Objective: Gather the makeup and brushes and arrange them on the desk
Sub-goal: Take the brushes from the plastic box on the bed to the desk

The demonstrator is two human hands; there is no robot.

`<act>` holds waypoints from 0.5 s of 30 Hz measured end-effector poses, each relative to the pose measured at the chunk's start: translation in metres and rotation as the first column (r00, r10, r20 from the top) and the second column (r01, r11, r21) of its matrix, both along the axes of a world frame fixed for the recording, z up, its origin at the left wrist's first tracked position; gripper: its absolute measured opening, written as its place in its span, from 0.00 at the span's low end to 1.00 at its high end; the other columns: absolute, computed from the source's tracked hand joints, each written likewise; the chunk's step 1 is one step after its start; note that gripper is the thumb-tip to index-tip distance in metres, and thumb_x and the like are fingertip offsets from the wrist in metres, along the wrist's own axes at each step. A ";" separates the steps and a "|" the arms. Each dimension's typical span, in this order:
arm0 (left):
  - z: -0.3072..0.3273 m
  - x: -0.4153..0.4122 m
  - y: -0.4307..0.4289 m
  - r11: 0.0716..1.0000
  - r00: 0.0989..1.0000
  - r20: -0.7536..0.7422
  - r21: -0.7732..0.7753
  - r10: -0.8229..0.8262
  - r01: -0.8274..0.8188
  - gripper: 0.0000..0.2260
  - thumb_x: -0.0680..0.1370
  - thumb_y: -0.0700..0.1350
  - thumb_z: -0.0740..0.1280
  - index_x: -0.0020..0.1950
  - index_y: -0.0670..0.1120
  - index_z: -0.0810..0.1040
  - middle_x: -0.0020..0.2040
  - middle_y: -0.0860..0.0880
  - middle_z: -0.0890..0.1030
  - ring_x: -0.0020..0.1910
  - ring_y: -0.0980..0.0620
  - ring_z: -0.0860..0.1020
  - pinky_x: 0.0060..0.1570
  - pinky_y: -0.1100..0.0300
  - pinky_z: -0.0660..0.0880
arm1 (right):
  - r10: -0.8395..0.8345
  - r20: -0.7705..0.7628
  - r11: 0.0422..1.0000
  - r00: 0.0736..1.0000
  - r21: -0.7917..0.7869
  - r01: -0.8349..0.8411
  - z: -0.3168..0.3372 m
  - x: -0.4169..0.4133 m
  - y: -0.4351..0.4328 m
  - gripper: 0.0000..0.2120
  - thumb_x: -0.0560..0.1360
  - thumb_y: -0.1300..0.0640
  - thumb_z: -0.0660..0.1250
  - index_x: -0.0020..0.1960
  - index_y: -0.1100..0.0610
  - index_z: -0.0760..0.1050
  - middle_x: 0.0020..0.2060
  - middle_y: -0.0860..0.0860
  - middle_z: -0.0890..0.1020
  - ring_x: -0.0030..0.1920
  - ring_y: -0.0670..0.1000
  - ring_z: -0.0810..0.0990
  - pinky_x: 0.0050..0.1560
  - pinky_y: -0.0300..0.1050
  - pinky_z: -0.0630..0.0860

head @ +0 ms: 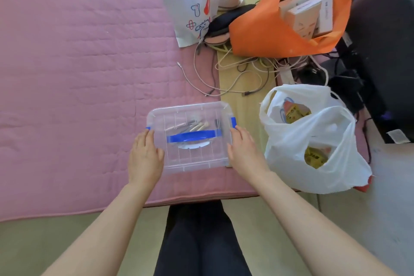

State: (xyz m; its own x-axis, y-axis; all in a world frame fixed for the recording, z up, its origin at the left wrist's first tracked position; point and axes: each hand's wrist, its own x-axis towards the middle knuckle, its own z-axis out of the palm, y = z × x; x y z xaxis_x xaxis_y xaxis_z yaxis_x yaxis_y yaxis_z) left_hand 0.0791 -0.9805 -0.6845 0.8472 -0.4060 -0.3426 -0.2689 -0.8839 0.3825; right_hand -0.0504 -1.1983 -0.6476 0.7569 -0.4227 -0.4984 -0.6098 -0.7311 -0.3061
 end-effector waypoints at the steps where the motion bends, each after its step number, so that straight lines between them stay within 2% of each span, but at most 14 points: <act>1: -0.006 0.003 -0.002 0.997 0.997 -0.035 -0.010 0.075 -0.075 0.26 0.76 0.37 0.62 0.74 0.40 0.62 0.72 0.41 0.67 0.70 0.41 0.65 0.68 0.45 0.65 | -0.020 -0.003 1.000 1.000 0.007 0.020 -0.010 0.002 -0.003 0.24 0.80 0.57 0.56 0.74 0.63 0.58 0.73 0.59 0.62 0.73 0.58 0.60 0.72 0.49 0.59; 4: -0.022 0.012 -0.005 0.945 0.938 -0.137 -0.032 0.318 -0.325 0.28 0.78 0.41 0.60 0.77 0.43 0.54 0.74 0.44 0.63 0.72 0.43 0.63 0.67 0.45 0.64 | -0.101 0.016 0.994 0.995 0.035 0.100 -0.036 0.009 -0.011 0.26 0.80 0.57 0.56 0.75 0.63 0.55 0.72 0.60 0.63 0.71 0.58 0.63 0.70 0.50 0.63; 6: -0.034 0.017 -0.005 0.906 0.895 -0.173 -0.039 0.410 -0.422 0.25 0.80 0.45 0.59 0.75 0.44 0.57 0.72 0.44 0.67 0.67 0.42 0.68 0.62 0.45 0.68 | -0.171 0.041 0.983 0.984 0.068 0.168 -0.055 0.013 -0.014 0.26 0.80 0.56 0.55 0.75 0.62 0.54 0.71 0.59 0.65 0.70 0.58 0.66 0.68 0.51 0.66; 8: -0.046 0.019 -0.003 0.869 0.855 -0.214 -0.052 0.472 -0.492 0.19 0.80 0.49 0.58 0.69 0.44 0.64 0.64 0.46 0.74 0.57 0.43 0.74 0.53 0.49 0.71 | -0.256 0.036 0.963 0.966 0.094 0.251 -0.070 0.016 -0.018 0.25 0.81 0.54 0.53 0.75 0.59 0.54 0.69 0.58 0.68 0.65 0.58 0.70 0.61 0.51 0.70; 10: -0.055 0.019 0.000 0.841 0.831 -0.252 -0.101 0.495 -0.531 0.14 0.80 0.53 0.58 0.61 0.46 0.69 0.55 0.48 0.78 0.49 0.45 0.76 0.46 0.52 0.70 | -0.314 0.019 0.945 0.949 0.105 0.311 -0.081 0.016 -0.019 0.23 0.81 0.53 0.52 0.74 0.58 0.56 0.64 0.58 0.72 0.59 0.60 0.74 0.53 0.52 0.72; 12: -0.063 0.018 0.004 0.835 0.841 -0.249 -0.165 0.481 -0.526 0.12 0.80 0.55 0.58 0.55 0.47 0.70 0.49 0.49 0.78 0.46 0.45 0.77 0.43 0.52 0.70 | -0.324 0.021 0.942 0.946 0.100 0.321 -0.087 0.013 -0.017 0.22 0.82 0.52 0.51 0.73 0.59 0.57 0.58 0.58 0.76 0.52 0.61 0.76 0.47 0.51 0.73; 15: -0.073 0.015 0.009 0.848 0.870 -0.202 -0.211 0.449 -0.486 0.11 0.81 0.54 0.57 0.53 0.47 0.70 0.46 0.48 0.78 0.43 0.45 0.76 0.41 0.52 0.68 | -0.384 0.096 0.918 0.918 0.147 0.369 -0.097 0.008 -0.010 0.22 0.82 0.51 0.50 0.74 0.57 0.57 0.60 0.56 0.75 0.53 0.59 0.76 0.46 0.49 0.71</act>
